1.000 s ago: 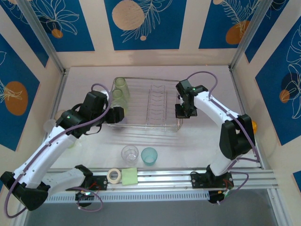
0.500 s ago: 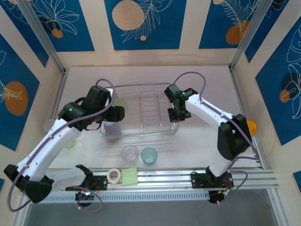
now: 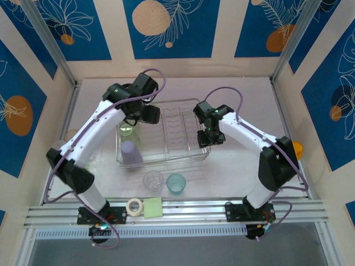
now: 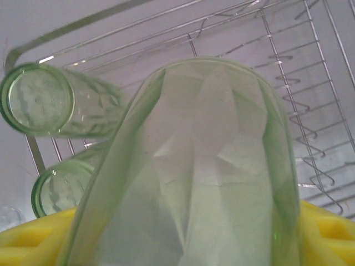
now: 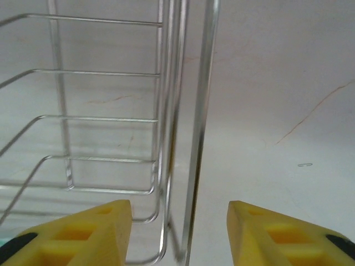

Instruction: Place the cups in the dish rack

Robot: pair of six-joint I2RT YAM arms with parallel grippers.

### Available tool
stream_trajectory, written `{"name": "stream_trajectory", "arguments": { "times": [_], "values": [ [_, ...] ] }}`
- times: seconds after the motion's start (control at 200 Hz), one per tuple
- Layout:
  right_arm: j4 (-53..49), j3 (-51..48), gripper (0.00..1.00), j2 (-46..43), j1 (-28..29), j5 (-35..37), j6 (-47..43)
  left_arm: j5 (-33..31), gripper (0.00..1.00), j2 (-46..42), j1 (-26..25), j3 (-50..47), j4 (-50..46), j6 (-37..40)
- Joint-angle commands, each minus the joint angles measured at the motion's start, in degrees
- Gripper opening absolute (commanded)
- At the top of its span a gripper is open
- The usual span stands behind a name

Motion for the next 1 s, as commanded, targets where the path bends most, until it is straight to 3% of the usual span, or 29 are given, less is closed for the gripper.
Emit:
{"name": "stream_trajectory", "arguments": {
  "times": [0.0,0.305,0.57,0.996],
  "values": [
    [-1.14,-0.45,0.47,-7.35,-1.84,-5.70,1.33,-4.92,0.34,5.91,-0.62,7.17,-6.43,0.85],
    [2.23,-4.62,0.39,-21.16,-9.82,-11.61,1.39,-6.17,0.27,22.06,-0.51,19.84,-10.36,0.00],
    [8.98,-12.74,0.40,-32.68,-11.94,-9.82,1.91,-6.23,0.25,26.82,0.41,20.08,-10.64,-1.69],
    [11.00,-16.58,0.44,-34.50,-13.53,-14.89,1.14,-3.87,0.21,30.29,3.15,19.14,-10.06,-3.52]
  ]
}}
